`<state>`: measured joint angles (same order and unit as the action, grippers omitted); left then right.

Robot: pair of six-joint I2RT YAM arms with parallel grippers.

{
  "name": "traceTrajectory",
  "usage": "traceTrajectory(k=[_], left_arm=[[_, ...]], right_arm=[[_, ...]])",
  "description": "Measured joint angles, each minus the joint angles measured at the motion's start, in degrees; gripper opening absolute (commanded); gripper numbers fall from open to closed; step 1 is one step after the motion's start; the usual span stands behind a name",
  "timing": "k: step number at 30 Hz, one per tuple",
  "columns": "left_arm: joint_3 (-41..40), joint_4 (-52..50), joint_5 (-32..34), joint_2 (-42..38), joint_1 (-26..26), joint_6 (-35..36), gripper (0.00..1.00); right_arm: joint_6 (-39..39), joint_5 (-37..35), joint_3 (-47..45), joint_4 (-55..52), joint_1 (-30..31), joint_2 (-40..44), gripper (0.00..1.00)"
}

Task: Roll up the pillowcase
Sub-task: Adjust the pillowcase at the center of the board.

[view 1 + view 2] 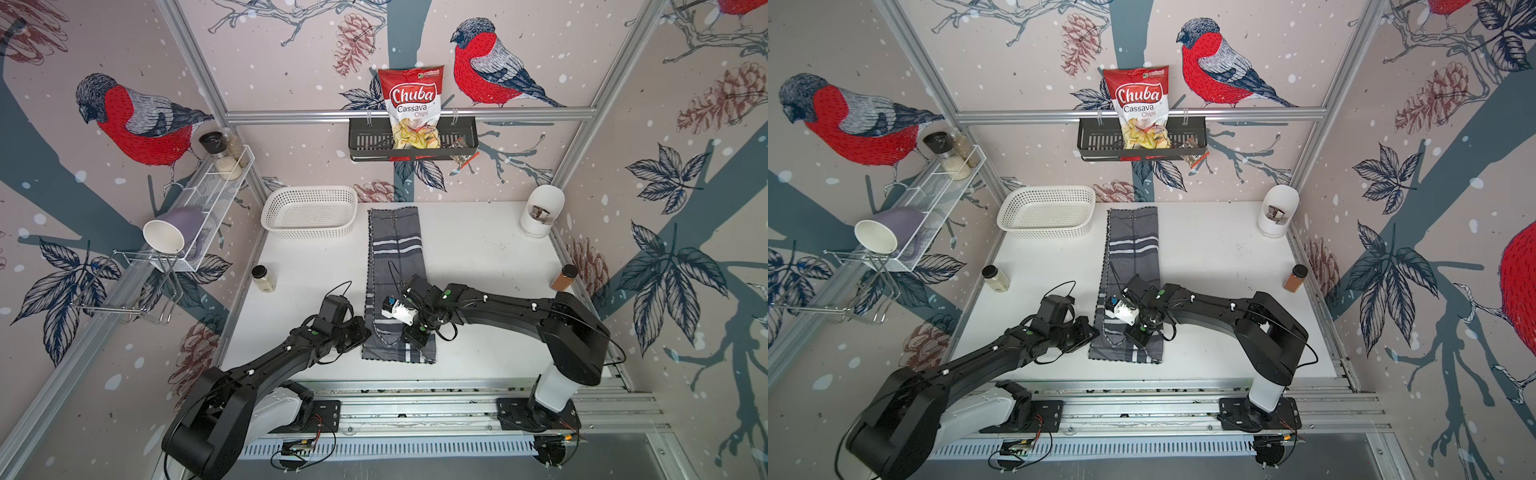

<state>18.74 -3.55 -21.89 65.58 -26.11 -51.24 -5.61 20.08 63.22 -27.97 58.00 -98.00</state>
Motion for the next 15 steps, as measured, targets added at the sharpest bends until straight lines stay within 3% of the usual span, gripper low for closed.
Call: traceTrajectory(k=[7,15], left_arm=[[-3.3,5.7,-0.1,0.4,-0.5,-3.0,0.00],[-4.9,10.2,-0.3,1.5,-1.1,-4.3,0.00]], right_arm=[[3.6,1.3,-2.6,5.2,-2.1,3.1,0.00],[5.6,4.7,-3.6,8.9,0.1,4.3,0.00]])
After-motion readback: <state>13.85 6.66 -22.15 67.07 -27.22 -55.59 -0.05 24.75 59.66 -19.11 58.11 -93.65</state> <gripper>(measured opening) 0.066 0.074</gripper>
